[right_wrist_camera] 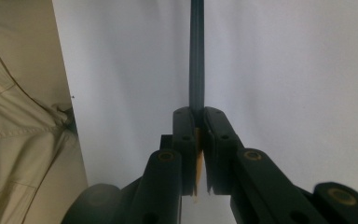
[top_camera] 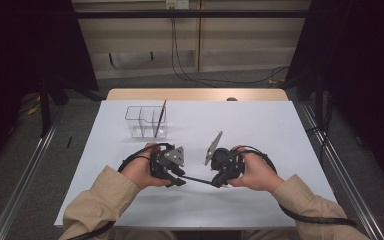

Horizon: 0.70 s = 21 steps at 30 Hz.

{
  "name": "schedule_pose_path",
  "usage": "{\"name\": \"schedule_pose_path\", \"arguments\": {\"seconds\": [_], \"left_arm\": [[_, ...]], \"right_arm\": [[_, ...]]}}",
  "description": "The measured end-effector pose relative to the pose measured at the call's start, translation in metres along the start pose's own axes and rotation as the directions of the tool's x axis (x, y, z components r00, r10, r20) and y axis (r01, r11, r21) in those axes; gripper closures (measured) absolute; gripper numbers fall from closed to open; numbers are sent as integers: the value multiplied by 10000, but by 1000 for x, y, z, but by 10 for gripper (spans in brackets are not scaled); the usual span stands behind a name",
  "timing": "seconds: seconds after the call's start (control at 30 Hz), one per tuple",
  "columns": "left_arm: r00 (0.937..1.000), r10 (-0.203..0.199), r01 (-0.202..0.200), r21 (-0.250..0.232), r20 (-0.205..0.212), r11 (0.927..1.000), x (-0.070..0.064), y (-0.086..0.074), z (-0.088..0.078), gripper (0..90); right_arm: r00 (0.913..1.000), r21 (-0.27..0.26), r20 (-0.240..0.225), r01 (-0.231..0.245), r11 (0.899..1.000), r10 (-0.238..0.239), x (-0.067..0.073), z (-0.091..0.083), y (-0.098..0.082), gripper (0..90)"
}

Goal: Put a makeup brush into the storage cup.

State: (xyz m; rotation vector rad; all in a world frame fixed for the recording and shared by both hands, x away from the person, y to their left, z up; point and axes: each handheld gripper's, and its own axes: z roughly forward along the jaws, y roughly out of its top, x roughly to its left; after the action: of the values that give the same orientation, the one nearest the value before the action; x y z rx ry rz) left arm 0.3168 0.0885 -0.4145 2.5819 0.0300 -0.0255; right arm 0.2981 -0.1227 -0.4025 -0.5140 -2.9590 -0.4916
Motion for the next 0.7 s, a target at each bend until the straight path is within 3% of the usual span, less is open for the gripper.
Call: {"name": "schedule_pose_path", "arguments": {"seconds": [0.07, 0.27, 0.7], "left_arm": [[10000, 51, -50, 112, -55, 9999, -1, 0, 1, 712], [9999, 86, -82, 320, -118, 9995, -1, -3, 4, 783], [9991, 403, -413, 730, 142, 9965, -3, -2, 8, 819]], "right_arm": [[9998, 6, -39, 219, 9998, -219, -1, 0, 0, 839], [9996, -81, -101, 280, 9996, -280, 1, -2, 3, 839], [9985, -306, -299, 457, 9985, -467, 0, -4, 6, 839]]}}
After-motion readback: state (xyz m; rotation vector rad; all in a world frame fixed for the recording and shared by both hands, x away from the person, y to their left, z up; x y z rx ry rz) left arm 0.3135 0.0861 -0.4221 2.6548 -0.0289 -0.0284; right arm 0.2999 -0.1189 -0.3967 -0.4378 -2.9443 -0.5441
